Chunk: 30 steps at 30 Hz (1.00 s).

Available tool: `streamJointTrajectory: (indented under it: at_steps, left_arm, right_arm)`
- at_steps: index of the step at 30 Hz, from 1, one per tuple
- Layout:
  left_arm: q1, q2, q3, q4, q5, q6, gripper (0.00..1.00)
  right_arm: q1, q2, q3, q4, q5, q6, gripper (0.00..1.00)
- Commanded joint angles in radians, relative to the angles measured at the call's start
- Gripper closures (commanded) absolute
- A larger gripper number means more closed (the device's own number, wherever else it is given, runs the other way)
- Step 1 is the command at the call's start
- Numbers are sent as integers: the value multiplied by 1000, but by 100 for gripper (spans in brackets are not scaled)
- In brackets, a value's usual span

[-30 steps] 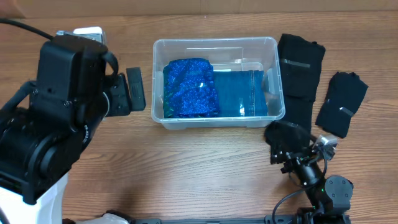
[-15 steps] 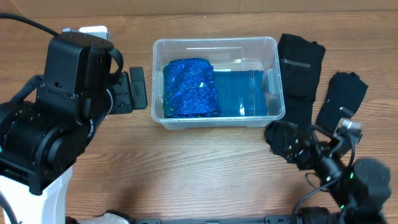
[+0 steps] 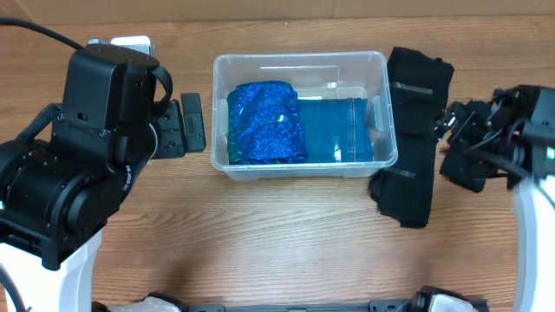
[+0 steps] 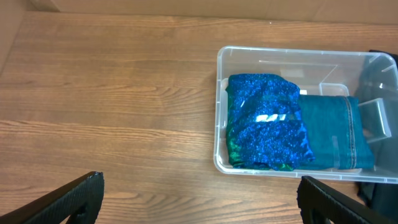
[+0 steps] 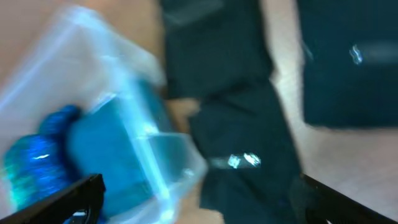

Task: Pack container
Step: 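Reach the right gripper to the lower black garment and grasp it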

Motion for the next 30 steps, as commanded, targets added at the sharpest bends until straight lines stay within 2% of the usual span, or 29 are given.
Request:
streamJointTrajectory:
  at_steps: [1, 7, 9, 14, 19, 22, 23, 28, 30]
  left_arm:
    - [1, -2, 0, 2, -17, 9, 0]
    - [1, -2, 0, 2, -17, 9, 0]
    - [1, -2, 0, 2, -17, 9, 0]
    - [1, -2, 0, 2, -17, 9, 0]
    - [1, -2, 0, 2, -17, 9, 0]
    - [1, -2, 0, 2, -18, 9, 0]
    - [1, -2, 0, 2, -17, 9, 0]
    - [1, -2, 0, 2, -17, 9, 0]
    - [1, -2, 0, 2, -17, 9, 0]
  right_arm:
    - [-44, 168, 18, -48, 0, -64, 0]
    - [-44, 410, 17, -39, -14, -138, 0]
    - [-44, 468, 16, -30, -57, -172, 4]
    - [-45, 514, -14, 20, -60, -173, 7]
    - [-45, 516, -97, 97, -82, -173, 2]
    - [-45, 516, -162, 158, -146, -173, 7]
    - [-45, 516, -180, 176, -159, -173, 10]
    - [-45, 515, -197, 180, -186, -172, 51]
    - [-45, 509, -180, 159, -205, -172, 65]
